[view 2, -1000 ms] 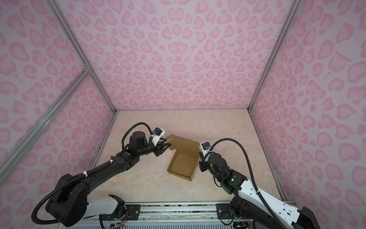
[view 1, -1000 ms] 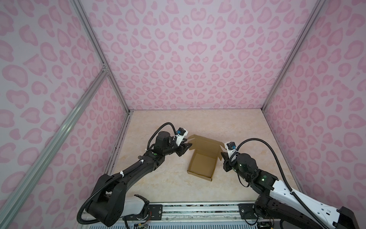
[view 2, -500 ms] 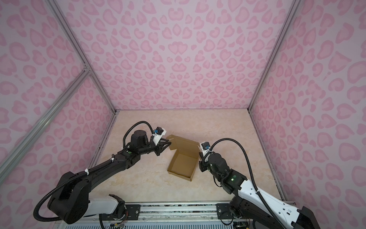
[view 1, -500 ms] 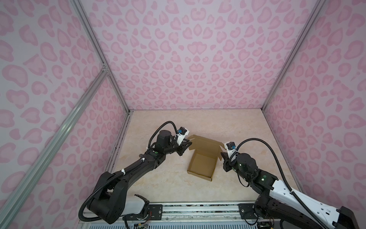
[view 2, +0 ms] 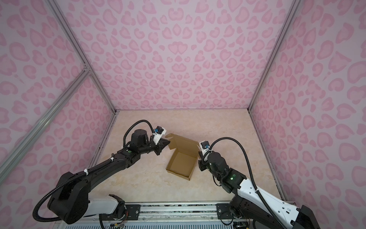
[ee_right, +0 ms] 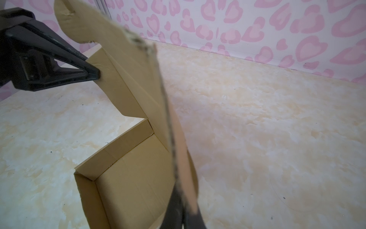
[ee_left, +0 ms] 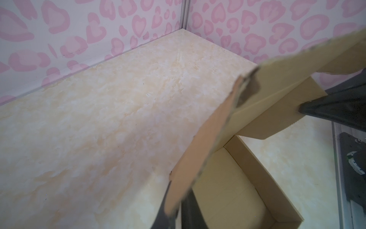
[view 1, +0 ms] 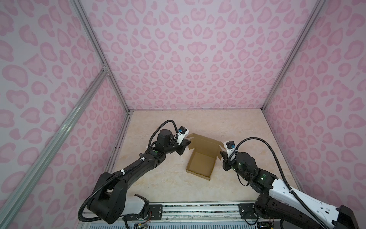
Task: Assemble paper box
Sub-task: Fold the lid at the center of the table.
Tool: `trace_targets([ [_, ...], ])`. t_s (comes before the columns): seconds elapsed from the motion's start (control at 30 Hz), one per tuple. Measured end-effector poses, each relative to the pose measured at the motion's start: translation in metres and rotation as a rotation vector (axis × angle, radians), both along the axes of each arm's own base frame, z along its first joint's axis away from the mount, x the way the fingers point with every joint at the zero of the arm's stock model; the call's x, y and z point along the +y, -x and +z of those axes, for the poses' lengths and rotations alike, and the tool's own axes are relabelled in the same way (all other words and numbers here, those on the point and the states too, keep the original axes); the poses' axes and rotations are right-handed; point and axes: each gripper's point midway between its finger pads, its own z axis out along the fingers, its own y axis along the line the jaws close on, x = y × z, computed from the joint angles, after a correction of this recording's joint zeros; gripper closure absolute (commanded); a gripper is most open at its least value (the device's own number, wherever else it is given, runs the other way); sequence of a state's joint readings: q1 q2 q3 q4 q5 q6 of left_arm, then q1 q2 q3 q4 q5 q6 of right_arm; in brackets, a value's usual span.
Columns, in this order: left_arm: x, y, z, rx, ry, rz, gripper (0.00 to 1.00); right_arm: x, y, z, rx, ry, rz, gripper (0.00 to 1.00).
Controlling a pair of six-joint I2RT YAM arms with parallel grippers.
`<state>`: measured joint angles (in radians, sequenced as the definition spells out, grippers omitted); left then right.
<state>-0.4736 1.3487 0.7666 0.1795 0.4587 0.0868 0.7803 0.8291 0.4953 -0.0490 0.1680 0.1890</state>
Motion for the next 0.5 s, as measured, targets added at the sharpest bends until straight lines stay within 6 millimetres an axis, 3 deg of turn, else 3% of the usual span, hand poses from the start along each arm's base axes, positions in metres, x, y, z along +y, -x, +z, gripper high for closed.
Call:
trace_targets([
  [0.5, 0.0, 0.014, 0.01, -0.023, -0.044, 0.179, 0.96, 0.005, -0.013, 0.008, 0.008, -0.005, -0.042, 1.0],
])
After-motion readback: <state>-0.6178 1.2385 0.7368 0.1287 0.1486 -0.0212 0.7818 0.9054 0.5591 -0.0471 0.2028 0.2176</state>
